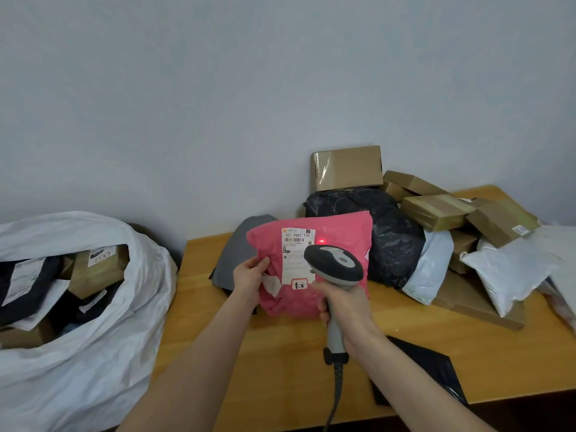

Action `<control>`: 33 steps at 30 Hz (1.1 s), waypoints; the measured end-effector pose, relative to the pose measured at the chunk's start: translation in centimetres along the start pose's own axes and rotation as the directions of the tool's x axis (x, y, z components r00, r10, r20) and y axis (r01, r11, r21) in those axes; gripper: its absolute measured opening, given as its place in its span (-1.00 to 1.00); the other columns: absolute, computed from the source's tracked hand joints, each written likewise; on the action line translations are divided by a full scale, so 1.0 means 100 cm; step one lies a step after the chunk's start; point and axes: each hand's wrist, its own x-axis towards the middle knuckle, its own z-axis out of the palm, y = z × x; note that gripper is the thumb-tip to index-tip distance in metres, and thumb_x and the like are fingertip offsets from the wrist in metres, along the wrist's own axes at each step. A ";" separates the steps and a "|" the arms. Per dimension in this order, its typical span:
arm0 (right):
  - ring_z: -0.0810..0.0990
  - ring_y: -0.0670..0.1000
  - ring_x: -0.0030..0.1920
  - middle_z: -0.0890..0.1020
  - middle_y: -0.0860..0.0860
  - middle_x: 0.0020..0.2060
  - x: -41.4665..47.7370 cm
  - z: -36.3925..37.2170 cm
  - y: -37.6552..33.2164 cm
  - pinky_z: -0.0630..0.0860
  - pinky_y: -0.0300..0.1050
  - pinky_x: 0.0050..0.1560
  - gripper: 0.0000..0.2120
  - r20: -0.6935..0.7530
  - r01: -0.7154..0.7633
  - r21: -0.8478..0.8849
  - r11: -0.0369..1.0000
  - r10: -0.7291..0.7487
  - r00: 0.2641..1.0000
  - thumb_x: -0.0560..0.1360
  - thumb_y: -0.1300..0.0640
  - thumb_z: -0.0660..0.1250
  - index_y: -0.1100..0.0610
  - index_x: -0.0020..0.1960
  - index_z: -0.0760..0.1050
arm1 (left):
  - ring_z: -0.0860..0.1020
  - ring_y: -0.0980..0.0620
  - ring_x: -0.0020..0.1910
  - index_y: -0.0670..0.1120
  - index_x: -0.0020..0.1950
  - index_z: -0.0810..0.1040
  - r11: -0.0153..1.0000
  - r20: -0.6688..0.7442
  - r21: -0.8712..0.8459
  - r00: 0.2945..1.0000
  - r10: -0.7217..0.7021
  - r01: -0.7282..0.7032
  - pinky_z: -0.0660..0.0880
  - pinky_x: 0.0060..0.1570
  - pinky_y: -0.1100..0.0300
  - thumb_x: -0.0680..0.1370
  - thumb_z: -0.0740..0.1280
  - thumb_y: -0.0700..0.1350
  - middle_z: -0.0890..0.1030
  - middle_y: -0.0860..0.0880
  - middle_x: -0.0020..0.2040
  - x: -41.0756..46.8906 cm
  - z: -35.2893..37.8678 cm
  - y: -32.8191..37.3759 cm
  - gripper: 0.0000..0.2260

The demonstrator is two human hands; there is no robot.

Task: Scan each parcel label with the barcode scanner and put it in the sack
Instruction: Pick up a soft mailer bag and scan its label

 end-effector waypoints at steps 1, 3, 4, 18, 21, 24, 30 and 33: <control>0.39 -0.04 -0.58 0.49 0.05 -0.56 -0.001 -0.001 0.000 0.35 -0.18 -0.48 -0.79 0.001 0.000 0.000 1.000 0.000 1.000 0.44 0.25 0.42 0.24 -0.35 0.50 | 0.60 -0.14 0.01 -0.20 0.24 0.55 1.000 0.001 -0.001 1.000 0.000 0.000 0.55 -0.01 -0.01 0.52 0.40 -0.18 0.64 -0.17 0.08 0.000 0.000 0.000 -0.70; 0.39 -0.04 -0.57 0.48 0.05 -0.55 -0.002 -0.002 0.000 0.35 -0.17 -0.47 -0.80 0.010 -0.003 -0.006 1.000 0.003 1.000 0.45 0.25 0.41 0.24 -0.33 0.51 | 0.60 -0.15 0.03 -0.20 0.24 0.55 1.000 0.001 -0.001 1.000 -0.002 0.002 0.54 0.02 -0.02 0.52 0.40 -0.17 0.63 -0.17 0.08 0.001 0.000 -0.001 -0.70; 0.39 -0.04 -0.57 0.48 0.06 -0.55 -0.003 -0.003 0.000 0.35 -0.18 -0.47 -0.81 0.015 -0.005 -0.009 1.000 0.005 1.000 0.45 0.25 0.41 0.25 -0.32 0.51 | 0.59 -0.15 0.04 -0.20 0.24 0.55 1.000 -0.001 0.000 1.000 -0.003 0.003 0.54 0.02 -0.02 0.53 0.40 -0.17 0.63 -0.17 0.08 0.000 0.000 -0.001 -0.71; 0.44 -0.05 -0.57 0.59 0.09 -0.50 -0.013 -0.014 -0.003 0.39 -0.20 -0.49 -0.88 0.032 0.014 0.029 0.999 -0.015 0.999 0.47 0.19 0.44 0.24 -0.18 0.57 | 0.61 -0.19 0.03 -0.20 0.18 0.57 0.999 -0.022 -0.027 1.000 0.018 -0.019 0.55 0.12 -0.11 0.51 0.41 -0.21 0.64 -0.18 0.02 -0.001 0.003 -0.006 -0.74; 0.44 -0.04 -0.56 0.57 0.08 -0.51 -0.014 -0.015 -0.003 0.38 -0.19 -0.48 -0.87 0.042 0.010 0.021 1.000 -0.011 0.999 0.46 0.19 0.44 0.24 -0.20 0.57 | 0.62 -0.19 0.03 -0.19 0.16 0.58 0.999 -0.021 -0.036 1.000 0.015 -0.016 0.55 0.12 -0.12 0.52 0.41 -0.22 0.65 -0.18 0.02 0.000 0.004 -0.008 -0.78; 0.43 -0.03 -0.56 0.54 0.08 -0.52 -0.013 -0.015 -0.004 0.37 -0.18 -0.47 -0.85 0.042 0.004 0.007 1.000 -0.004 0.999 0.45 0.19 0.45 0.24 -0.25 0.55 | 0.61 -0.18 0.03 -0.20 0.14 0.58 0.999 -0.022 -0.043 1.000 0.018 -0.019 0.55 0.13 -0.11 0.52 0.40 -0.23 0.64 -0.18 0.01 0.000 0.006 -0.010 -0.80; 0.40 -0.04 -0.57 0.50 0.06 -0.54 -0.010 -0.017 -0.003 0.35 -0.21 -0.50 -0.86 0.048 -0.023 0.006 1.000 0.023 0.999 0.45 0.23 0.43 0.24 -0.25 0.54 | 0.61 -0.17 0.00 -0.21 0.10 0.59 0.999 -0.027 -0.042 0.999 0.025 -0.026 0.55 0.10 -0.07 0.51 0.41 -0.24 0.63 -0.18 0.00 0.004 0.007 -0.012 -0.83; 0.40 -0.04 -0.57 0.50 0.05 -0.54 -0.008 -0.018 -0.002 0.36 -0.20 -0.50 -0.86 0.050 -0.031 0.001 1.000 0.031 0.998 0.45 0.22 0.43 0.24 -0.25 0.54 | 0.61 -0.17 0.00 -0.20 0.09 0.58 0.999 -0.024 -0.045 0.999 0.022 -0.023 0.55 0.10 -0.08 0.51 0.41 -0.24 0.63 -0.18 -0.01 0.003 0.007 -0.012 -0.84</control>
